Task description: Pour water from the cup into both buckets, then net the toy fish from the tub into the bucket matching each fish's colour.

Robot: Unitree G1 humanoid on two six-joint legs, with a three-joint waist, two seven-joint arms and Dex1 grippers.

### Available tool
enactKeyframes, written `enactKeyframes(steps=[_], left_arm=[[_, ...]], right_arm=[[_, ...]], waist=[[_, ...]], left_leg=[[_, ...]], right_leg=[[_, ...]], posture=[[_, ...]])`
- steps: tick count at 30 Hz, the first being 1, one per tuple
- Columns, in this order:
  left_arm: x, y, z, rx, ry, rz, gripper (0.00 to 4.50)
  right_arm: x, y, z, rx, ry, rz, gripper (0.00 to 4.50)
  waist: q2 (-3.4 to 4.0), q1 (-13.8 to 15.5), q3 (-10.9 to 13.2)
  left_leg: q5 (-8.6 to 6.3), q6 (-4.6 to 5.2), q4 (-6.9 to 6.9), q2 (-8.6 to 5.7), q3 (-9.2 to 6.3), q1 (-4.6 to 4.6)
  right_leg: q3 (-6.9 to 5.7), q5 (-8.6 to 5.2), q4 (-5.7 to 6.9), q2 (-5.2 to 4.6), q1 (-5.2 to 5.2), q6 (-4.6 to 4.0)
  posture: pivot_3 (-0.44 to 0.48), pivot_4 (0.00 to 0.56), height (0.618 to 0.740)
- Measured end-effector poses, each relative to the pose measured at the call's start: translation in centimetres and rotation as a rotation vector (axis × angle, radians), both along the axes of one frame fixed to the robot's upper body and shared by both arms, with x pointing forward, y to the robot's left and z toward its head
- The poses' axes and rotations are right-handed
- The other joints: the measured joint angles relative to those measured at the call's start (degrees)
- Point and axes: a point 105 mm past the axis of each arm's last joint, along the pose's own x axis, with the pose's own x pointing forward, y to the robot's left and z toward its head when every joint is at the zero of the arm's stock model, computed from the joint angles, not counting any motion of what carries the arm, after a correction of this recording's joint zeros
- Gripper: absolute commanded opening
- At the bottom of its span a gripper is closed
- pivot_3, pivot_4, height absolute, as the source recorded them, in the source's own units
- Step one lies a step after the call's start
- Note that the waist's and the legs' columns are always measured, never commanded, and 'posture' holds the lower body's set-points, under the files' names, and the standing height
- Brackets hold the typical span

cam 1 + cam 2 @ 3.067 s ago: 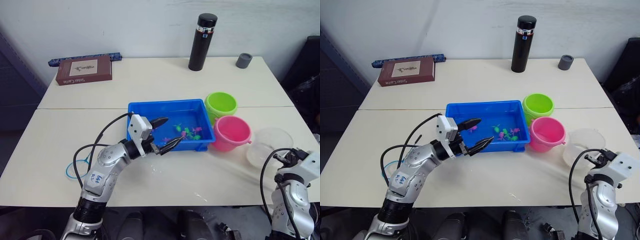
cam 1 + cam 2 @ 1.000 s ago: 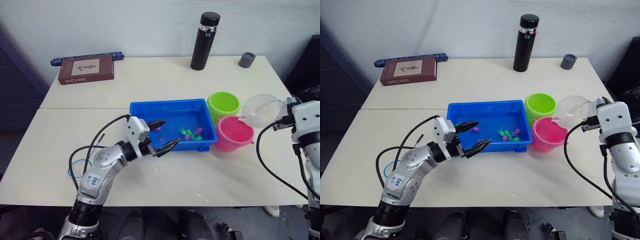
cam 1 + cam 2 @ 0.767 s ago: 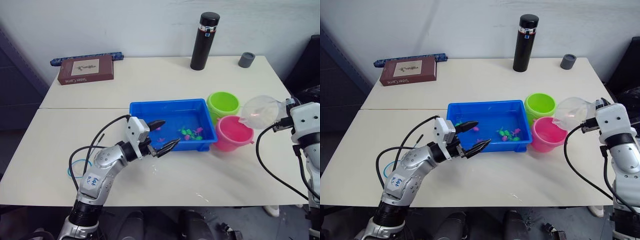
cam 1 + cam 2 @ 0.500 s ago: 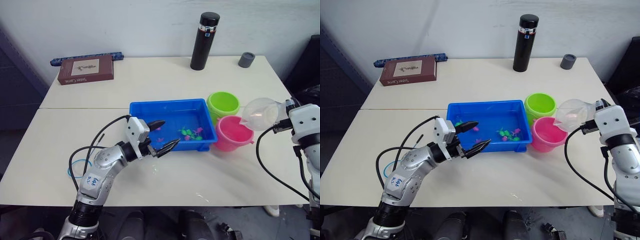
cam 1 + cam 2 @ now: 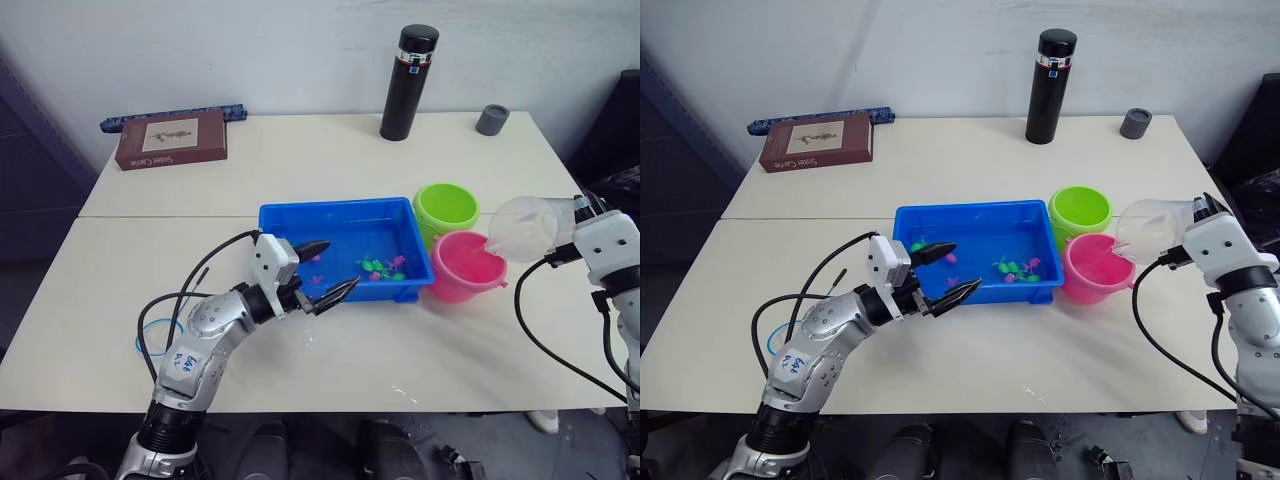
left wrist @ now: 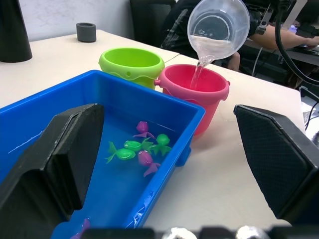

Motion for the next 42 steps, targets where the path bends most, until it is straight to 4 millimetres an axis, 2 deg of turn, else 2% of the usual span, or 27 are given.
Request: enactKeyframes(steps=[9, 18, 42], left_arm=[[-0.3, -0.1, 0.3, -0.003, -0.015, 0.000, 4.50], [-0.3, -0.1, 0.4, -0.004, -0.018, 0.000, 4.50], [-0.3, -0.1, 0.3, -0.010, -0.013, 0.005, 4.50]], right_arm=[[0.0, 0.1, 0.1, -0.055, -0.007, 0.010, 0.06], [0.2, 1.0, -0.1, -0.092, -0.011, 0.045, 0.06], [0.6, 0.7, 0.3, -0.073, -0.016, 0.042, 0.06]], waist=[[0.00, -0.01, 0.00], [0.00, -0.02, 0.00], [0.00, -0.03, 0.00]], left_leg=[[0.01, -0.01, 0.03, -0.01, 0.04, 0.01], [0.02, 0.00, 0.08, -0.01, 0.08, 0.02], [-0.01, 0.07, 0.22, -0.04, 0.41, 0.08]], right_leg=[[0.05, 0.02, 0.01, 0.00, 0.00, 0.03], [0.11, 0.05, 0.03, 0.00, 0.00, 0.07], [0.52, 0.16, 0.00, 0.00, 0.00, 0.25]], posture=[[0.000, 0.150, 0.740], [0.000, 0.150, 0.740], [0.000, 0.150, 0.740]])
